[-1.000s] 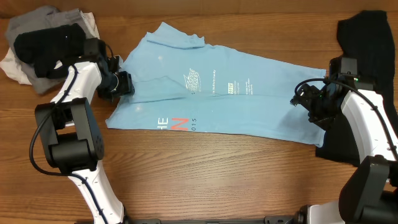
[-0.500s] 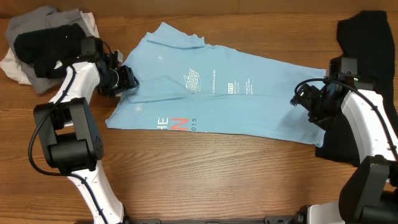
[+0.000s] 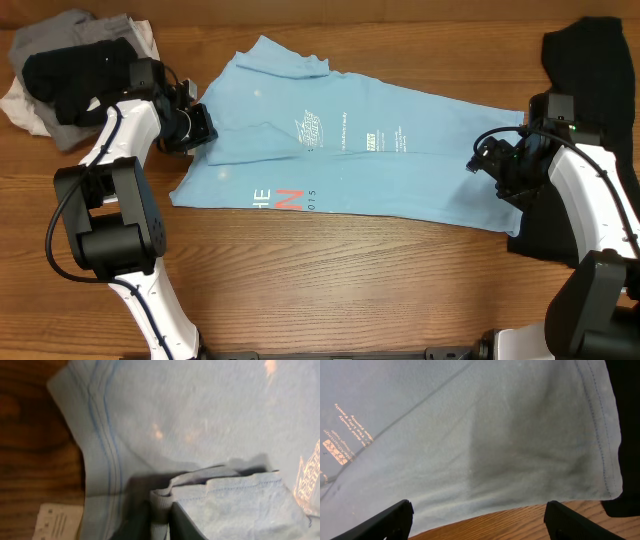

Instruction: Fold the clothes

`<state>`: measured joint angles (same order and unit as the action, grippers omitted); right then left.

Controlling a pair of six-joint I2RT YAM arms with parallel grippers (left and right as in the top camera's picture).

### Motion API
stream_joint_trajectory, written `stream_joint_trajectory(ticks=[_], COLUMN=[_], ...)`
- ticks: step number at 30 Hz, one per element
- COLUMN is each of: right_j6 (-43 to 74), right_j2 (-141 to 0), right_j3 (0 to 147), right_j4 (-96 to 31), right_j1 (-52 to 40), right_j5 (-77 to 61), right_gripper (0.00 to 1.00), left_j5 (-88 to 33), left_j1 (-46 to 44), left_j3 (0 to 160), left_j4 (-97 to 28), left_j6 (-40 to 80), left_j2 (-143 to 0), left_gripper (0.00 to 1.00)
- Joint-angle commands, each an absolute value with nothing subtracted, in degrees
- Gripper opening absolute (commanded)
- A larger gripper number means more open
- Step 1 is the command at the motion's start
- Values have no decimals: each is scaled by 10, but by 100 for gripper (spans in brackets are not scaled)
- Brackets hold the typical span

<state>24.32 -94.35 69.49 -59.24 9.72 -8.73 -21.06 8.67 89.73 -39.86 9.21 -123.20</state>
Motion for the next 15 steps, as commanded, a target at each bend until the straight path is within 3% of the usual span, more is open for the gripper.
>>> stream_joint_trajectory(ticks=[1, 15], right_j6=[237, 237], right_j2=[-933, -933], right_j3=[705, 705], right_j4=[-591, -591], right_j1=[96, 96], right_j5=[-86, -65], right_gripper=[88, 81], left_j5=[-220, -253], left_j1=[86, 83], left_j3=[907, 914], left_j4=[-381, -249], left_j6=[94, 93], left_j2=[-1235, -1234], left_gripper=[4, 4])
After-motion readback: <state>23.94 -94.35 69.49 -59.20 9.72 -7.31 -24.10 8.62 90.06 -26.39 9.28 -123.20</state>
